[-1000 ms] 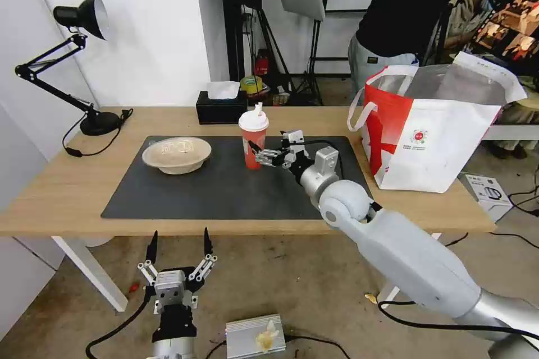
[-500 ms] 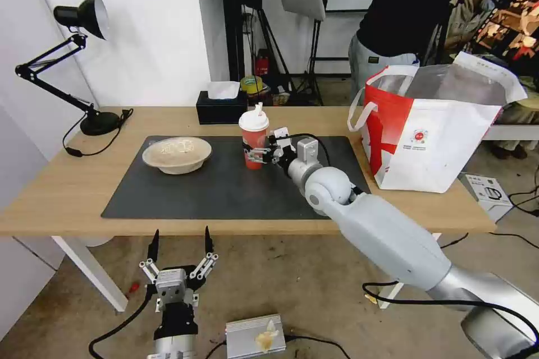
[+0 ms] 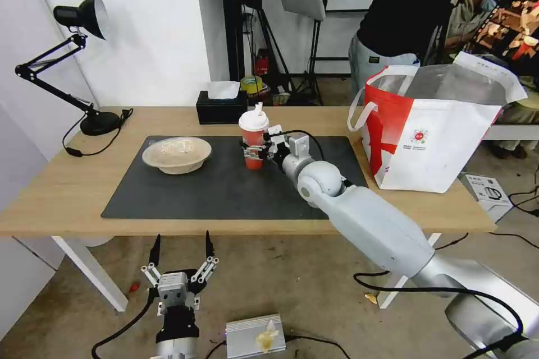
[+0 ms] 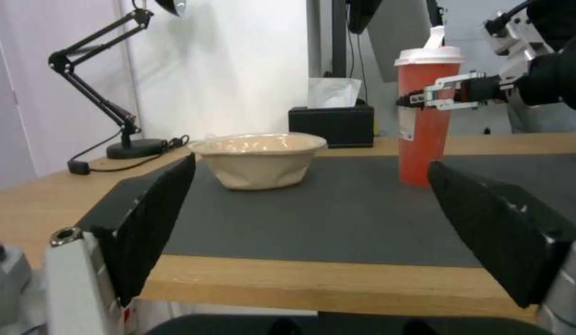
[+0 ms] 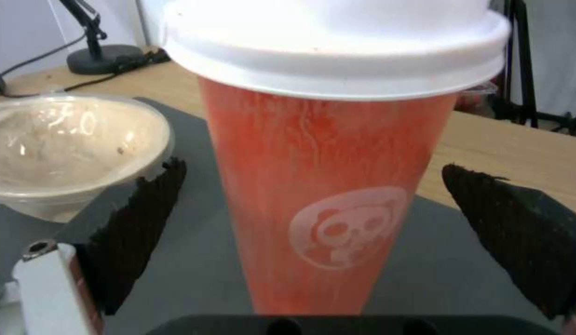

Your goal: Pick up the trash from the table and place it into the takeout bag.

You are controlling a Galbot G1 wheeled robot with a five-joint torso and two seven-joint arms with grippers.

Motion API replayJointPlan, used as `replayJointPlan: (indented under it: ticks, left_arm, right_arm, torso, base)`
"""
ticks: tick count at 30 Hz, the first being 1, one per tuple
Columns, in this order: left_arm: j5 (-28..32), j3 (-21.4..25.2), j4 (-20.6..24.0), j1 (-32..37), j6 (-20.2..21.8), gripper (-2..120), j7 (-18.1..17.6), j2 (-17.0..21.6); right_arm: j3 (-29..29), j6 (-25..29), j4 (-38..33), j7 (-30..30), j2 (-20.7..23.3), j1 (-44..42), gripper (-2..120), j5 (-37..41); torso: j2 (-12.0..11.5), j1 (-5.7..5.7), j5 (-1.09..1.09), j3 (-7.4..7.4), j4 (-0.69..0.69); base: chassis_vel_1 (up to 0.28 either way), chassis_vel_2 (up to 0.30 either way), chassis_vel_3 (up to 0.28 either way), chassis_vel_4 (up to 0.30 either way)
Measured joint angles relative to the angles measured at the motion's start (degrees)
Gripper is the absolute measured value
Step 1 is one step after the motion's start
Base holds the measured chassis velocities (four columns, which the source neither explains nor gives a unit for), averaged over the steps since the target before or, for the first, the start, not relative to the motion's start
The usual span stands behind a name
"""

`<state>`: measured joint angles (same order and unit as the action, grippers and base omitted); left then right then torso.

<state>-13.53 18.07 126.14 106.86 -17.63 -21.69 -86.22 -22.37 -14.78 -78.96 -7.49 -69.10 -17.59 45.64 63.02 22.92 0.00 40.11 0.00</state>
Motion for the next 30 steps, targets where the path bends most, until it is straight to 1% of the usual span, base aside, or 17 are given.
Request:
replayJointPlan:
  ticks: [4,13,16,17,18,22,23,24,27,28,29,30]
  left_arm:
    - [0.0,-0.1,-0.2,0.0,0.0,100,0.0,0.0]
    - [0.1,-0.1,-0.3,-0.1,-0.1,100,0.0,0.1]
    - [0.1,-0.2,-0.3,0.0,-0.1,100,-0.1,0.1]
    - [0.1,-0.2,-0.3,0.1,-0.1,100,-0.1,0.1]
    - [0.1,-0.2,-0.3,0.1,-0.1,100,-0.1,0.1]
    - [0.1,-0.1,-0.2,0.2,-0.1,100,-0.1,0.3]
    - [0.1,-0.1,-0.2,0.2,-0.1,100,-0.1,0.4]
    - [0.1,-0.1,-0.2,0.2,-0.1,100,-0.1,0.4]
    - [0.1,-0.2,-0.4,0.2,-0.1,100,-0.1,0.3]
    - [0.1,-0.3,-0.5,0.1,-0.1,100,-0.1,0.3]
    - [0.1,-0.3,-0.5,0.1,-0.1,100,-0.1,0.3]
    - [0.0,-0.3,-0.5,0.1,-0.1,100,-0.1,0.3]
  right_arm:
    - [-0.5,0.0,2.5,0.9,-0.9,1.4,100,-0.4]
    - [-0.8,-0.2,4.3,1.6,-1.7,1.8,100,-1.0]
    - [-0.8,-0.3,5.1,2.6,-2.2,1.7,100,-1.7]
    - [-0.8,-0.2,5.3,2.9,-2.3,1.6,98,-1.8]
    - [-0.8,-0.2,5.3,2.9,-2.3,1.6,98,-1.8]
    - [-0.8,-0.2,5.8,3.5,-2.6,1.3,80,-1.8]
    - [-0.7,-0.1,5.8,3.7,-2.6,1.2,74,-1.8]
    - [-0.7,-0.1,5.8,3.7,-2.6,1.2,74,-1.8]
    - [-0.7,0.0,5.5,4.0,-2.4,1.1,62,-1.8]
    - [-0.7,0.0,5.4,4.1,-2.2,1.1,56,-1.8]
    - [-0.7,0.0,5.4,4.1,-2.2,1.1,56,-1.8]
    - [-0.7,0.1,5.3,4.1,-2.0,1.1,52,-1.8]
  torso:
    - [0.0,0.00,0.00,0.00,0.01]
    - [0.0,0.00,0.00,0.00,0.00]
    - [0.0,0.00,0.00,0.00,0.00]
    - [0.0,0.00,0.00,0.00,0.00]
    - [0.0,0.00,0.00,0.00,0.00]
    - [0.0,0.00,0.00,0.00,0.00]
    - [0.0,0.00,0.00,0.00,0.00]
    - [0.0,0.00,0.00,0.00,0.00]
    - [0.0,0.00,0.00,0.00,0.00]
    - [0.0,0.00,0.00,0.00,0.00]
    - [0.0,0.00,0.00,0.00,0.00]
    - [0.0,0.00,0.00,0.00,0.00]
  base:
    - [0.000,0.000,0.000,0.000]
    - [0.000,0.000,0.000,0.000]
    - [0.000,0.000,0.000,0.000]
    - [0.000,0.000,0.000,0.000]
    - [0.000,0.000,0.000,0.000]
    - [0.000,0.000,0.000,0.000]
    - [0.000,0.000,0.000,0.000]
    - [0.000,0.000,0.000,0.000]
    - [0.000,0.000,0.000,0.000]
    - [0.000,0.000,0.000,0.000]
    - [0.000,0.000,0.000,0.000]
    - [0.000,0.000,0.000,0.000]
